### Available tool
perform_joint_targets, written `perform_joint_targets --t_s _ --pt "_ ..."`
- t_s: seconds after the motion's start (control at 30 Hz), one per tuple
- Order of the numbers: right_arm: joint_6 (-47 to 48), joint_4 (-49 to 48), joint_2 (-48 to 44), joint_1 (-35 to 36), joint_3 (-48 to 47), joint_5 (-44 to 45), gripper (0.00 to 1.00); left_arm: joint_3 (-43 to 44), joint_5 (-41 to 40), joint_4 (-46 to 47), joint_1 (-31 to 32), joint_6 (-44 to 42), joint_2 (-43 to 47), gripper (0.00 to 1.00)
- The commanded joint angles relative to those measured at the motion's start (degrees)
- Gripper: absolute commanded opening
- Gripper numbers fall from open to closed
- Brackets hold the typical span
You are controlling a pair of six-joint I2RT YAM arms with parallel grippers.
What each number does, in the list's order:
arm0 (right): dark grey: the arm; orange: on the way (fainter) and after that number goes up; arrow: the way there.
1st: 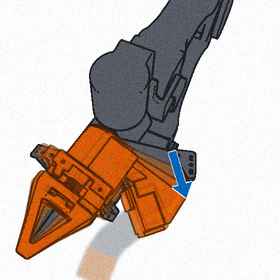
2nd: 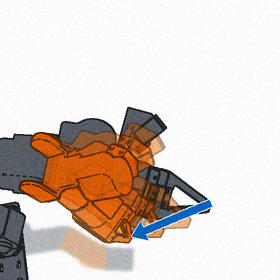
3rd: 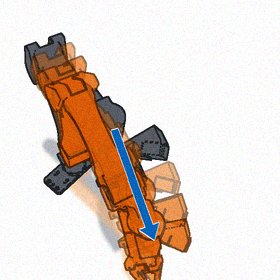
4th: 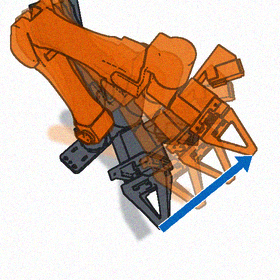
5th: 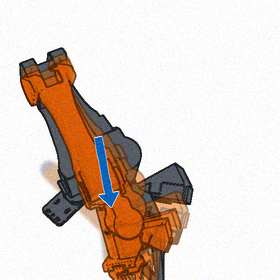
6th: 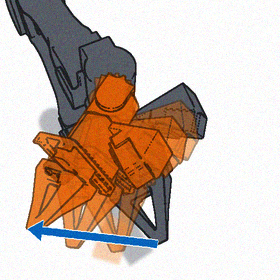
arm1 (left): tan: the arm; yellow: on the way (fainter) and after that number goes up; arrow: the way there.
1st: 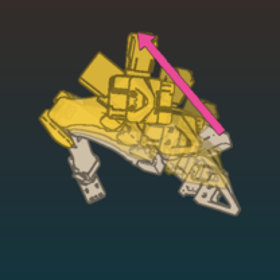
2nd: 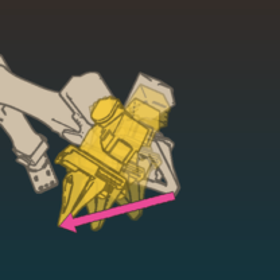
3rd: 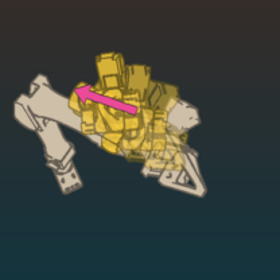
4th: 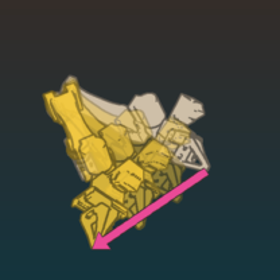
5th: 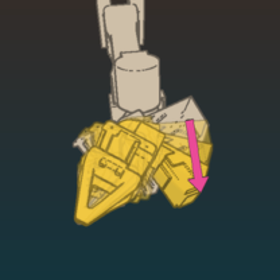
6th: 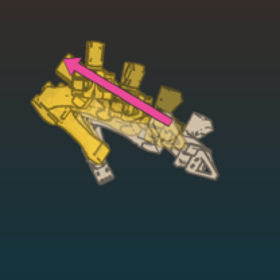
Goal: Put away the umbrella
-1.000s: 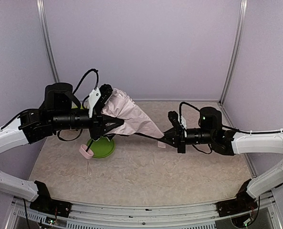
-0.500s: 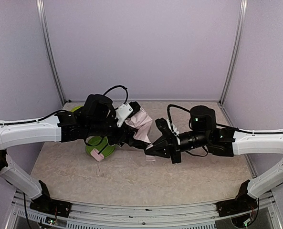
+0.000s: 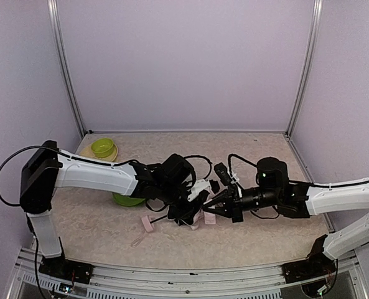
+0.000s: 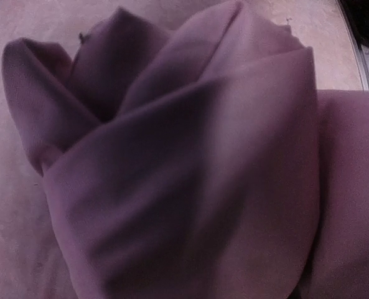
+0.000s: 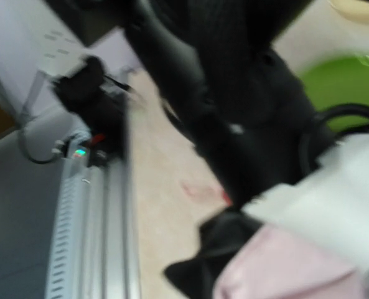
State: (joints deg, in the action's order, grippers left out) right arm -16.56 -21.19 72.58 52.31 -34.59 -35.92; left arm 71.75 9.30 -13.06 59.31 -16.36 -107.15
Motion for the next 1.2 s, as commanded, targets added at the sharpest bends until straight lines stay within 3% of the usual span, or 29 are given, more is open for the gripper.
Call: perform_joint_targets --t_s 0.0,0.2,0.5,0.8,0.97,1.17 --pt "-6.07 -17.63 -5.42 -0.43 2.04 7.79 0.0 1.64 8.68 -14.04 0.13 -4.43 -9.6 0.02" --pt "-8.7 -13.42 -4.86 -0.79 5.42 18.86 0.0 7.59 18.29 -22.53 3.21 -11.72 -17.38 0.08" --pt "-9.37 -8.49 -1.34 -1.33 9.56 27.77 0.0 6.83 25.01 -20.0 2.75 -14.44 -17.04 0.29" --pt "-12.94 -2.75 7.1 -3.21 6.67 26.88 0.0 7.11 23.91 -15.62 0.63 -14.62 -17.05 0.42" --pt "-14.5 -3.86 10.72 -4.11 6.95 24.8 0.0 3.71 26.32 -9.06 -1.82 -13.37 -14.85 0.44" --pt "-15.96 -6.4 11.27 -5.72 8.11 22.21 0.0 2.84 29.59 -8.94 -1.3 -15.9 -15.5 0.48"
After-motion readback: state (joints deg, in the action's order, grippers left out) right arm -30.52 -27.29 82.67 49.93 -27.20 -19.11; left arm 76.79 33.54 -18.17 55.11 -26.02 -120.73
